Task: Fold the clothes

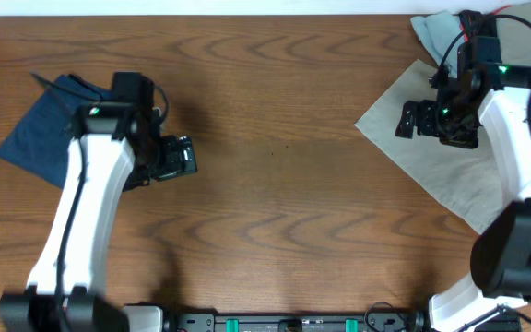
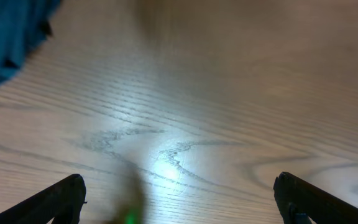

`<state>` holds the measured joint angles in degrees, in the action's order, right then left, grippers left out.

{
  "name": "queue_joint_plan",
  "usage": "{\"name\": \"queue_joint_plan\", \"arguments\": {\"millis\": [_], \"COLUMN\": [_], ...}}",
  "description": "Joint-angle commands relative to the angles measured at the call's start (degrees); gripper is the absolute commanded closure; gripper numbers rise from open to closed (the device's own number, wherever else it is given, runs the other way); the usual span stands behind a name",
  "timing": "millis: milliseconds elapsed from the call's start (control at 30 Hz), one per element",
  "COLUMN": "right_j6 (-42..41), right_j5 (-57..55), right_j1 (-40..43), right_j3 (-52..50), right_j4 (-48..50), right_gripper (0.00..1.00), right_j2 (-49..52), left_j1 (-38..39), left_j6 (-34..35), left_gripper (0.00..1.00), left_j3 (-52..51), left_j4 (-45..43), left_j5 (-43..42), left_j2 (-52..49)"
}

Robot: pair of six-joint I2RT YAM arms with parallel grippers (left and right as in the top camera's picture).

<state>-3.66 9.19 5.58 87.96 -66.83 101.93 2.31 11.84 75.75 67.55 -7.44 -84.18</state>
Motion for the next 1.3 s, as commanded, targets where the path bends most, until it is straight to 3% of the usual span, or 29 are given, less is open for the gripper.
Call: {"name": "queue_joint_plan", "arguments": {"millis": [0,300,467,633,1000,1267], "right_j6": [0.63,-0.20,-1.44,-1.44,-1.44,-1.42], "right_j5": [-0.22,-2.69,-4.70,-4.70,-4.70,-4.70], "right_j1": [0.02,-1.55,-1.46,-1.46,-1.46,-1.46], "right_j3": [-1.81,-24.06,-32.20,-33.68,-33.68,-33.68], "right_j4": [0.94,14.05,14.45,9.79,0.33,-0.74], "right_gripper": [0.01,0.01,0.01,0.01,0.01,0.01], "right_j2": [-7.67,-35.30,-51.30,-60.81,-66.03,-66.03], "left_j1": [0.02,0.02,0.02,0.02,0.02,0.02], "left_j6": [-2.86,-6.27,-5.14,-5.16,-5.16,-5.16], "left_gripper": [0.02,0.02,0.02,0.02,0.02,0.02], "left_j3": [1.16,-7.43,-16.06,-17.53,-17.53,-17.53], "left_j4": [0.28,-4.31,-6.91,-6.78,-6.78,-6.78], "left_j5": [0.68,2.38,2.34,2.34,2.34,2.34], "left_j2": [5.77,27.06,40.79,46.84,47.84,47.84]}}
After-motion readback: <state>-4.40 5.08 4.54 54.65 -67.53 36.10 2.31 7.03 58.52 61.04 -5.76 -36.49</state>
